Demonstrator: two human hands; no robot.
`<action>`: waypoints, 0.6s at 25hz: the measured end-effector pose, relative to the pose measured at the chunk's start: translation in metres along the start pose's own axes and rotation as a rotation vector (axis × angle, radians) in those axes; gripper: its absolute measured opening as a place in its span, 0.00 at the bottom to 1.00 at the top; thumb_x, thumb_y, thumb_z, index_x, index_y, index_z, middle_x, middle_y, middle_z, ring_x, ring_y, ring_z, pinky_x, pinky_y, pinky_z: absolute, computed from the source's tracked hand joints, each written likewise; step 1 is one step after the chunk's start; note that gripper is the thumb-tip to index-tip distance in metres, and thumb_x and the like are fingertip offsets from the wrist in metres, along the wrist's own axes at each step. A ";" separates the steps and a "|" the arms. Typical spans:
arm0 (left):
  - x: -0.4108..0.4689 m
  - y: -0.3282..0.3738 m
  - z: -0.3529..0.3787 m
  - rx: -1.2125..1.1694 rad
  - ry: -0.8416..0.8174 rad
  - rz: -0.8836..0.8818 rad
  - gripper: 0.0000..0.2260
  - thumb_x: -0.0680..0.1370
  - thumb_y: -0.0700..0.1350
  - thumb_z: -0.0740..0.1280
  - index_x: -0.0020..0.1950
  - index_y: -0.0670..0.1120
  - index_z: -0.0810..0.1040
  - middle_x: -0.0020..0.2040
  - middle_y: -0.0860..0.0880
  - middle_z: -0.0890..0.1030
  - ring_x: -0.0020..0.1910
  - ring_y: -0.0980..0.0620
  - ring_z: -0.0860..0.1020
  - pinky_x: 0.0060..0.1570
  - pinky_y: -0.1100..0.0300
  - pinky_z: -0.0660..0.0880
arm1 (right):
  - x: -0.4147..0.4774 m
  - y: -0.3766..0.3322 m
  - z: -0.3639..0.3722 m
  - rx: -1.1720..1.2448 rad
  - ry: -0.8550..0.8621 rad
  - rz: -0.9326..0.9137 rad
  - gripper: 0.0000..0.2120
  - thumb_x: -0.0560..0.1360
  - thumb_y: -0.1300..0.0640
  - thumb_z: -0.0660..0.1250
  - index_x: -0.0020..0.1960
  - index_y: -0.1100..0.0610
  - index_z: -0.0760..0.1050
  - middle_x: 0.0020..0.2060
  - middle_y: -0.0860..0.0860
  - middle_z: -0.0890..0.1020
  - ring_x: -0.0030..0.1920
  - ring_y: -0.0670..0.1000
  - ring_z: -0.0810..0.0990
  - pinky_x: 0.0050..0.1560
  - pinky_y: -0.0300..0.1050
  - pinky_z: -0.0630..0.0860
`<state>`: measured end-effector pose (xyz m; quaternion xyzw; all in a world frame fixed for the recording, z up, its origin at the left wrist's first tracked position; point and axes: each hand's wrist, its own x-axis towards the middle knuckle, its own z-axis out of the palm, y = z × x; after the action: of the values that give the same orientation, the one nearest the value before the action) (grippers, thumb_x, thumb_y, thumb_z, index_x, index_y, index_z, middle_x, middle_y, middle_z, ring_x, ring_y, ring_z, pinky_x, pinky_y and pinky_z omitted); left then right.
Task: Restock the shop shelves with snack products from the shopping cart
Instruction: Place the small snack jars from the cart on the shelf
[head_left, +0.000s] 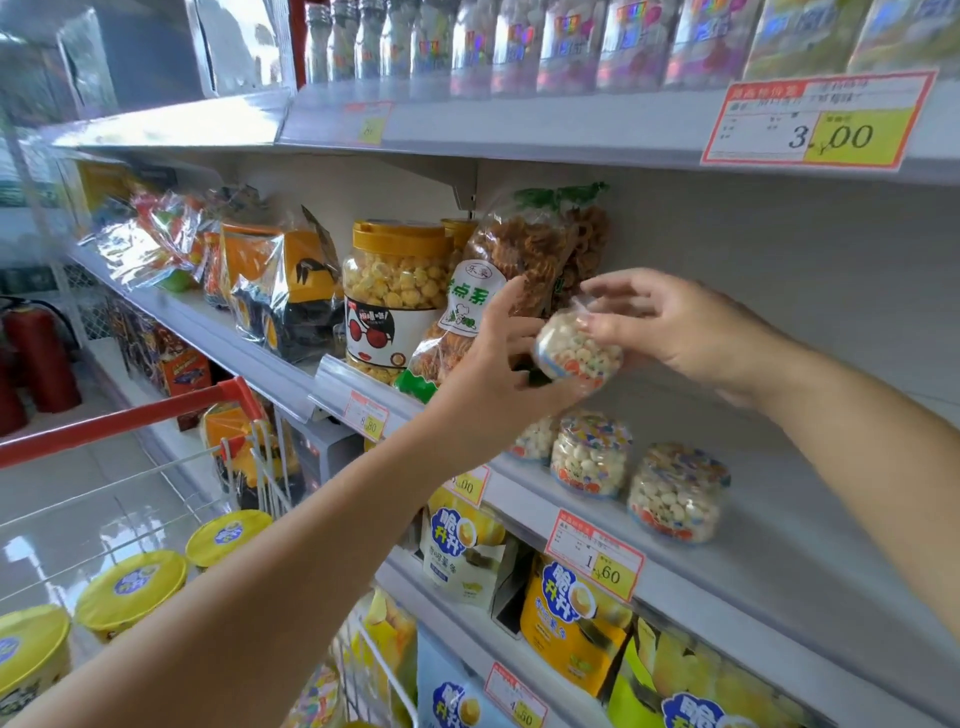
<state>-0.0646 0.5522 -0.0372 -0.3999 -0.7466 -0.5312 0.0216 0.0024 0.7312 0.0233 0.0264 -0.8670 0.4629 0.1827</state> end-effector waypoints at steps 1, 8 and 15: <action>0.004 -0.008 -0.005 0.123 -0.002 0.014 0.35 0.77 0.50 0.72 0.79 0.54 0.58 0.70 0.53 0.73 0.66 0.56 0.73 0.67 0.53 0.72 | 0.011 0.012 -0.009 -0.053 0.048 0.032 0.14 0.72 0.56 0.73 0.55 0.47 0.75 0.52 0.48 0.81 0.51 0.46 0.81 0.56 0.52 0.80; 0.008 -0.053 -0.009 0.560 0.027 0.201 0.12 0.82 0.51 0.65 0.64 0.53 0.81 0.64 0.59 0.79 0.64 0.63 0.69 0.59 0.83 0.53 | 0.063 0.063 0.004 -0.463 -0.065 0.303 0.27 0.65 0.40 0.76 0.58 0.53 0.74 0.47 0.54 0.81 0.44 0.56 0.83 0.45 0.57 0.83; 0.007 -0.063 0.000 0.468 0.071 0.184 0.12 0.80 0.50 0.67 0.64 0.53 0.82 0.65 0.56 0.80 0.64 0.59 0.73 0.63 0.79 0.54 | 0.072 0.060 0.025 -0.459 -0.175 0.364 0.20 0.71 0.36 0.68 0.55 0.49 0.77 0.44 0.48 0.82 0.39 0.47 0.81 0.39 0.44 0.81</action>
<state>-0.1081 0.5494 -0.0827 -0.4316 -0.8084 -0.3532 0.1881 -0.0849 0.7540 -0.0126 -0.1315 -0.9519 0.2757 0.0224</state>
